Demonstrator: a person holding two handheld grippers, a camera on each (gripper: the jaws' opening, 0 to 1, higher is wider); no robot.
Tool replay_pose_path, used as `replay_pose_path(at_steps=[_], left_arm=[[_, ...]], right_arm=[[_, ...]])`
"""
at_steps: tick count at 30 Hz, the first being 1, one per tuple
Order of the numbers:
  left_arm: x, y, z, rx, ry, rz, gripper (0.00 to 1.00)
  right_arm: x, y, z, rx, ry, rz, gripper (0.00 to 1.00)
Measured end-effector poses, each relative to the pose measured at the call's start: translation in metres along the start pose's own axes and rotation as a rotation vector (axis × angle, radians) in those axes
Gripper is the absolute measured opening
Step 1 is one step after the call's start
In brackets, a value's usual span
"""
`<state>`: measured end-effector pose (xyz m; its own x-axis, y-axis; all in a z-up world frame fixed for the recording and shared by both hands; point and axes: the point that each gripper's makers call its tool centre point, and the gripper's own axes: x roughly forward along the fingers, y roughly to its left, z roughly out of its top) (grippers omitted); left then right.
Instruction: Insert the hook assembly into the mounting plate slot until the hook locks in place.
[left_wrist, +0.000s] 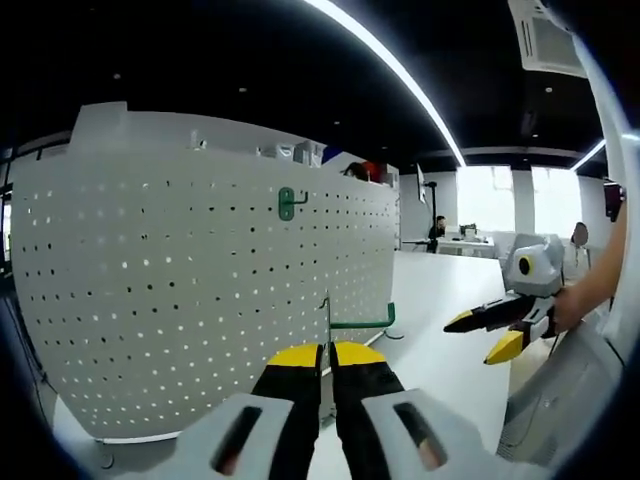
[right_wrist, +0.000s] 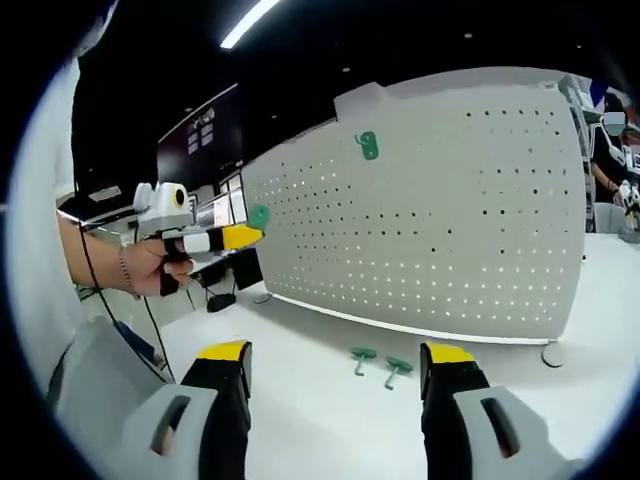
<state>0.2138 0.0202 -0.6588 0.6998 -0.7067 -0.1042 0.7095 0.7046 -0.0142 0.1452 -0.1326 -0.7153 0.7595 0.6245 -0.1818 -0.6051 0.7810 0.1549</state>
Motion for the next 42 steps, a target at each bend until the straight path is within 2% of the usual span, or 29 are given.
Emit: replay_pose_path(at_steps=[6, 10, 24, 27, 31, 35, 42], left_arm=[[0.0, 0.0, 0.0, 0.001, -0.001, 0.0, 0.03], [0.001, -0.003, -0.001, 0.002, 0.004, -0.009, 0.03], [0.0, -0.004, -0.001, 0.003, 0.001, -0.006, 0.03], [0.0, -0.004, 0.0, 0.006, -0.001, -0.005, 0.03], [0.0, -0.004, 0.0, 0.005, -0.001, -0.005, 0.03], [-0.001, -0.004, 0.0, 0.005, -0.003, -0.005, 0.03], [0.0, -0.005, 0.002, 0.012, -0.004, -0.006, 0.03]], right_arm=[[-0.004, 0.009, 0.032, -0.037, -0.125, 0.015, 0.65], [-0.005, 0.014, 0.041, -0.048, -0.152, 0.017, 0.65], [0.0, 0.025, 0.045, -0.052, -0.158, 0.052, 0.65], [0.001, 0.03, 0.05, -0.035, -0.187, 0.068, 0.6], [0.004, 0.036, 0.055, 0.123, -0.223, 0.113, 0.63], [0.007, 0.037, 0.053, 0.188, -0.219, 0.138, 0.63], [0.012, 0.04, 0.056, 0.18, -0.217, 0.152, 0.62]])
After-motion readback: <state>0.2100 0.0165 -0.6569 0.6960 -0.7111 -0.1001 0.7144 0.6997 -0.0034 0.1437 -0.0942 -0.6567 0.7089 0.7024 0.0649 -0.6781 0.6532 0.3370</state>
